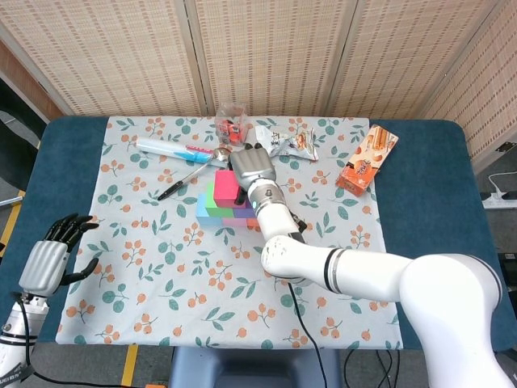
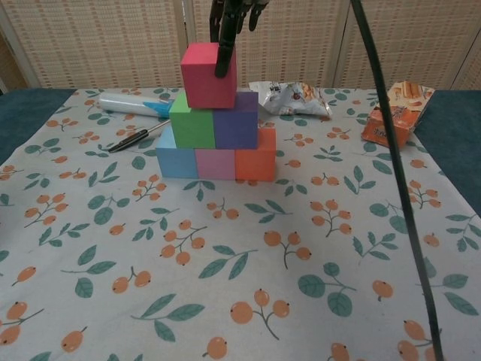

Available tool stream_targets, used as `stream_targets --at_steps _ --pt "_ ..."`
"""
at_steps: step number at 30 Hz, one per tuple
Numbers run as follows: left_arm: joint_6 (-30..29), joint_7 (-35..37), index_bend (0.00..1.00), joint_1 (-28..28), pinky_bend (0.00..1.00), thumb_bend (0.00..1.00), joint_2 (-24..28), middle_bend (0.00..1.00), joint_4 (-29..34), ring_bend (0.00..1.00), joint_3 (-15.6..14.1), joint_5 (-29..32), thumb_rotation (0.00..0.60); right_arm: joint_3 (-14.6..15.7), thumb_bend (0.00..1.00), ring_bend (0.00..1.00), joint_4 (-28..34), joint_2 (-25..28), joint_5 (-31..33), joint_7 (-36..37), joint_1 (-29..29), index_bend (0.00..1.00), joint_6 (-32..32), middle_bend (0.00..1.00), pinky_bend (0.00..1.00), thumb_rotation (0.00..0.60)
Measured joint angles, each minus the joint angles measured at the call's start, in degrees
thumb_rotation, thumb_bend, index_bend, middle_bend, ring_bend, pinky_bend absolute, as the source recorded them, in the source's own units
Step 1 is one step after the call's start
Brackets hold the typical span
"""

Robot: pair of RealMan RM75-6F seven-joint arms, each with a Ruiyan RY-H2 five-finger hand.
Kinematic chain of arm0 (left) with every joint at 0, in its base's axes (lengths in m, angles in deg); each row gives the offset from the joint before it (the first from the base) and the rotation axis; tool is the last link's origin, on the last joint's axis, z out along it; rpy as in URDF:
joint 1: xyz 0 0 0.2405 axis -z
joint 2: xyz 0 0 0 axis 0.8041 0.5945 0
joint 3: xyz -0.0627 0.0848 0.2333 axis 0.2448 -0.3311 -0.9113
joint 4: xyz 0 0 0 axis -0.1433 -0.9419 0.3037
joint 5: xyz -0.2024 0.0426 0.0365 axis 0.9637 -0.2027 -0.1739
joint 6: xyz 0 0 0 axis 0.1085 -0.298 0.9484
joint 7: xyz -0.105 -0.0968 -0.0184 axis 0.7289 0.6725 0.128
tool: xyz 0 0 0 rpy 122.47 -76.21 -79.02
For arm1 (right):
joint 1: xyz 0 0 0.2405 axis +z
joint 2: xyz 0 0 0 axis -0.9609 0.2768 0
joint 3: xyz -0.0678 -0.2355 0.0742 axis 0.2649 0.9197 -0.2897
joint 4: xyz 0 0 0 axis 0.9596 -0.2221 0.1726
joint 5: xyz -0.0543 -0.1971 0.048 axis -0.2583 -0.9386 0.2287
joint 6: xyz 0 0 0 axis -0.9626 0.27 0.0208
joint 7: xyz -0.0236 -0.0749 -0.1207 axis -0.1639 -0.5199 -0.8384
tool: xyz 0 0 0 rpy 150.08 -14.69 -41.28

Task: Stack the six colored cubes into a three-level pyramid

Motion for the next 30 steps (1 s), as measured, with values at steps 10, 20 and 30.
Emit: stream_targets --at_steps 10,20,30 --pt "-0.16 1.08 0.23 -0.26 0.13 0.33 -0.42 0.14 -1.06 0.08 -0.04 -0.15 0.6 -2.35 0.22 0.2 -1.56 -1.68 1.78 -3.2 -0.61 0.56 1.24 0.41 0.19 0.6" --pt "0.05 1.27 0.23 -0.25 0.13 0.33 -0.49 0.14 -1.27 0.08 0.04 -0.07 0.6 -4.09 0.23 0.2 -2.58 -2.52 2.54 -5.3 -1.31 0.54 1.45 0.41 0.18 0.6" --pt "0.3 1.07 0.23 -0.17 0.13 0.33 -0.47 0.14 -1.06 0.08 0.12 -0.06 0.6 -6.24 0.22 0.2 -3.61 -3.27 2.5 -7.47 -2.66 0.54 1.81 0.41 0.17 0.6"
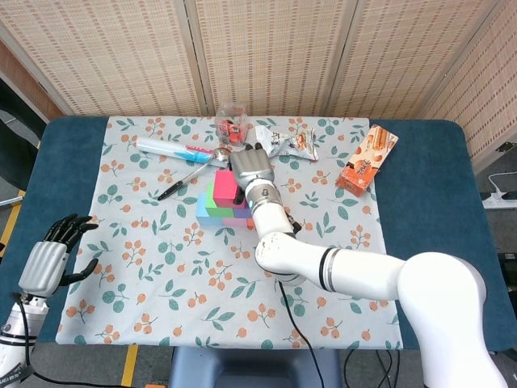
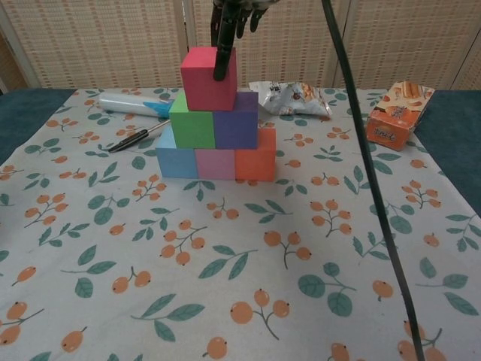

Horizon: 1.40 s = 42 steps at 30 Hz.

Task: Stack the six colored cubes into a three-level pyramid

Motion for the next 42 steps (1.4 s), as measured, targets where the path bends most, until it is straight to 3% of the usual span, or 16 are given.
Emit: stream_targets --at_steps 21,28,36,39,42 --pt "0.48 -0.43 0.23 -0.01 0.13 0.33 0.16 0.14 0.47 0.08 0.14 0.41 0.6 -2.94 0.23 0.19 -1.06 -1.08 0.31 -3.11 -1.73 0.51 -0.6 0.41 0.14 0.6" --pt "0.48 -0.22 0.23 0.02 0.13 0.33 0.02 0.14 0.25 0.08 0.26 0.47 0.6 -3.54 0.23 0.15 -0.97 -1.13 0.61 -4.12 -2.11 0.28 -1.28 0.41 0.1 0.6" --pt "0.62 -0.34 0.23 0.12 0.13 0.33 -0.13 0.14 0.19 0.08 0.3 0.44 0.6 -3.92 0.12 0.12 -0.63 -0.85 1.16 -4.57 -2.63 0.16 -1.94 0.4 0.06 0.6" --pt "0.6 -0.52 0.23 0.14 0.13 0.33 -0.14 0.14 0.2 0.08 0.34 0.45 0.6 -4.06 0.06 0.09 -0.29 -0.64 1.05 -4.65 -2.75 0.08 -2.04 0.37 0.03 0.6" --pt "0.6 -0.79 0.23 0.19 0.13 0.33 -0.12 0.14 0.28 0.08 0.4 0.43 0.6 -4.18 0.0 0.03 0.27 -0.43 0.71 -4.48 -2.92 0.0 -2.0 0.26 0.0 0.6"
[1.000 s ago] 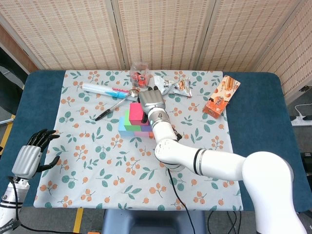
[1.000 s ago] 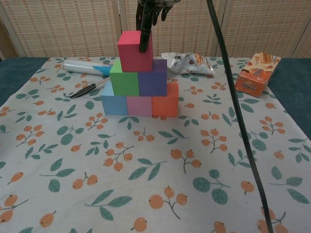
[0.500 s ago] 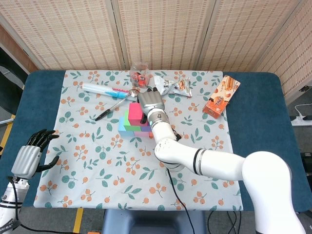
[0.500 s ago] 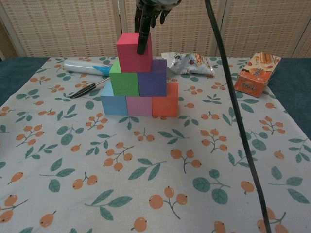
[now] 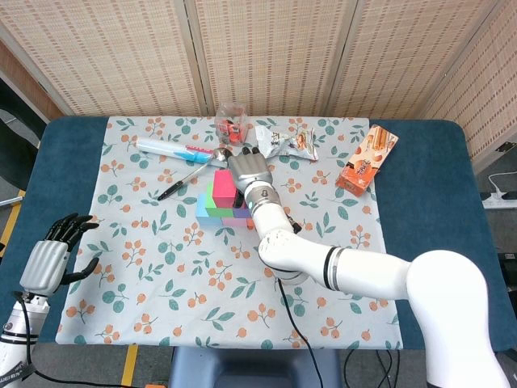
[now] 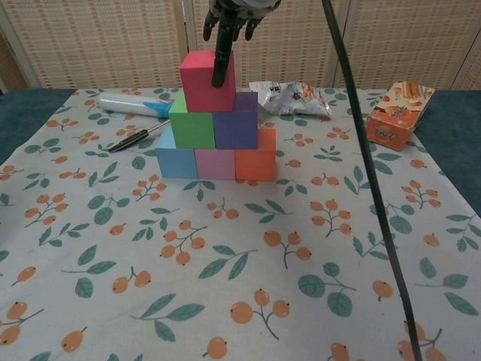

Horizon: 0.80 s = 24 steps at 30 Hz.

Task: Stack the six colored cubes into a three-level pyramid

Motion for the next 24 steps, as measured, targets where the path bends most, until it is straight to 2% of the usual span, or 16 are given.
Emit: stream_targets --at_steps 2,4,6,11,17,21,24 --pt "0.09 -0.14 0.22 0.04 0.13 0.33 0.02 0.14 -0.03 0.08 0.03 0.07 0.6 -0.15 0.0 0.0 0.58 0.34 -0.21 0.25 -0.2 0.0 -0.02 0.13 0.0 0.6" --pt "0.27 -0.19 0.21 0.08 0.13 0.33 0.06 0.14 -0.1 0.08 0.15 0.39 0.6 -0.47 0.0 0.0 1.67 1.15 -0.65 0.84 -0.64 0.0 -0.13 0.04 0.0 0.6" --pt "0.57 -0.13 0.2 0.15 0.13 0.33 0.17 0.14 -0.19 0.08 0.38 0.92 0.6 -0.91 0.0 0.0 3.34 2.46 -1.78 1.99 -1.44 0.0 -0.2 0.0 0.0 0.6" --pt "0.97 0.41 0.2 0.13 0.13 0.33 0.67 0.14 -0.64 0.08 1.31 2.75 0.6 -1.92 0.0 0.0 9.34 7.1 -7.86 6.78 -5.26 0.0 0.22 0.0 0.0 0.6" --pt "1.14 0.75 0.2 -0.56 0.13 0.33 1.49 0.15 -1.73 0.09 2.81 6.35 0.6 -2.26 0.0 0.0 18.74 14.63 -21.59 16.01 -14.99 0.0 2.42 0.01 0.02 0.6" --pt "1.14 -1.26 0.22 -1.47 0.14 0.33 1.87 0.15 -2.78 0.1 3.49 9.09 0.6 -1.13 0.08 0.03 23.98 18.06 -35.39 23.43 -23.85 0.03 6.18 0.15 0.1 0.6" --pt "1.19 -2.65 0.22 -2.65 0.14 0.34 2.38 0.15 -2.84 0.1 3.6 10.94 0.6 0.98 0.11 0.05 26.5 19.52 -47.59 29.29 -31.13 0.08 10.09 0.17 0.12 0.6"
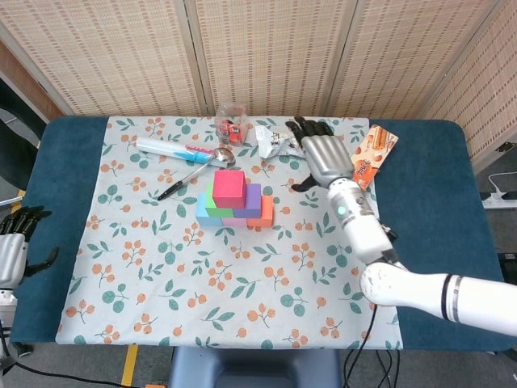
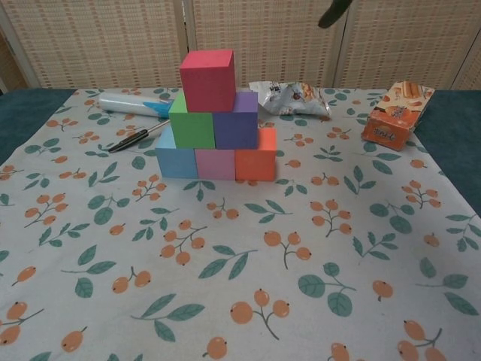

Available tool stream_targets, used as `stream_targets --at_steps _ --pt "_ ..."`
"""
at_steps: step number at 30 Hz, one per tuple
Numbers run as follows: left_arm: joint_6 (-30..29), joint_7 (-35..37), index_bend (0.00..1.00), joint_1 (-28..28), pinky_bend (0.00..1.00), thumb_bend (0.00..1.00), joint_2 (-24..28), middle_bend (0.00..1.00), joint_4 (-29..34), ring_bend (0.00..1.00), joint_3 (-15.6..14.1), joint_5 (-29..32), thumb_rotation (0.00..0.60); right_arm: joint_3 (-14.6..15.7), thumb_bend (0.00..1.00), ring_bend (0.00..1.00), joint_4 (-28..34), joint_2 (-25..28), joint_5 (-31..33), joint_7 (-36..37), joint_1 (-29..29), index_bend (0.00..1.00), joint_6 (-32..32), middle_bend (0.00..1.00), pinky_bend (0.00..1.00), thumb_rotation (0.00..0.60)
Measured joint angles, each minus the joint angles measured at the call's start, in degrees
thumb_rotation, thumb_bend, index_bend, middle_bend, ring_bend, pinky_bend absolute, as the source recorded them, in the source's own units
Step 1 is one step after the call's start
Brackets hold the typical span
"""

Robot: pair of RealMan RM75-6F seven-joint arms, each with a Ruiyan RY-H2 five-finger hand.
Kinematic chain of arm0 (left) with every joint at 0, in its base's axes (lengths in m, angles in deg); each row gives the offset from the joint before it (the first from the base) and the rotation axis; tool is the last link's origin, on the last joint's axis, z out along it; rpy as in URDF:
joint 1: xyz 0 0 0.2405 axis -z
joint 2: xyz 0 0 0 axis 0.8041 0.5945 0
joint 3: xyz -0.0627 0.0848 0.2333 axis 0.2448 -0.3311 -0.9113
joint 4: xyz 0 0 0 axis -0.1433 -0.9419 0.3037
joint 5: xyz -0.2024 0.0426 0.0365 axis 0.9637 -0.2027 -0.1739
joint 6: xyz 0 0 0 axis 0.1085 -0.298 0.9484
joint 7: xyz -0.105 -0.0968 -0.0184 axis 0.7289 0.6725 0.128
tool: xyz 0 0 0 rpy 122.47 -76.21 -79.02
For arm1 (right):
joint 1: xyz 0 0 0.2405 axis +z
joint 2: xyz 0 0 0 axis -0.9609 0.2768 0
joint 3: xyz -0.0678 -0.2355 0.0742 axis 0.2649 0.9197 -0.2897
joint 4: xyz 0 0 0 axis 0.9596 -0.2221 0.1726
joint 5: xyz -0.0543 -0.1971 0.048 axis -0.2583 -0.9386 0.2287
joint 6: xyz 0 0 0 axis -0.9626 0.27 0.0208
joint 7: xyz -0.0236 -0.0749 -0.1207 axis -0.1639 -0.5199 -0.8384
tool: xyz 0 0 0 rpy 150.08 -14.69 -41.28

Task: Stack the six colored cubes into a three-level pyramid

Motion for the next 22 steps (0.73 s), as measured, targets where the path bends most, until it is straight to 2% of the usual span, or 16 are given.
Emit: stream_targets --at_steps 5,8,12,15,22 --pt "-1.81 -0.91 0.22 -2.41 0.13 0.34 0.55 0.15 1.8 0.1 -0.97 0.1 0.6 5.79 0.11 0.04 1.42 1.79 -21.3 12.06 -13.33 0.06 6.8 0.16 0.12 0.6" --pt "-4.21 -2.71 0.21 -4.0 0.13 0.33 0.18 0.15 3.08 0.1 -2.02 -0.85 0.6 10.85 0.11 0.0 0.31 2.32 -34.0 21.06 -22.37 0.0 11.53 0.09 0.08 0.6" --pt "-7.56 -5.51 0.17 -6.2 0.13 0.33 -0.84 0.14 5.01 0.09 -3.86 -3.33 0.6 18.75 0.11 0.0 -4.59 1.97 -48.25 33.81 -34.8 0.0 18.7 0.01 0.0 0.6" --pt "-9.31 -7.55 0.15 -7.52 0.12 0.33 -1.17 0.14 6.29 0.09 -5.19 -5.22 0.6 22.71 0.11 0.0 -10.0 0.87 -54.56 39.36 -40.58 0.0 24.37 0.0 0.0 0.6" --pt "-11.84 -8.04 0.14 -10.02 0.12 0.33 -1.43 0.13 9.0 0.09 -7.65 -8.99 0.6 26.84 0.12 0.0 -17.42 -3.05 -61.04 43.33 -50.98 0.0 34.79 0.0 0.0 0.6"
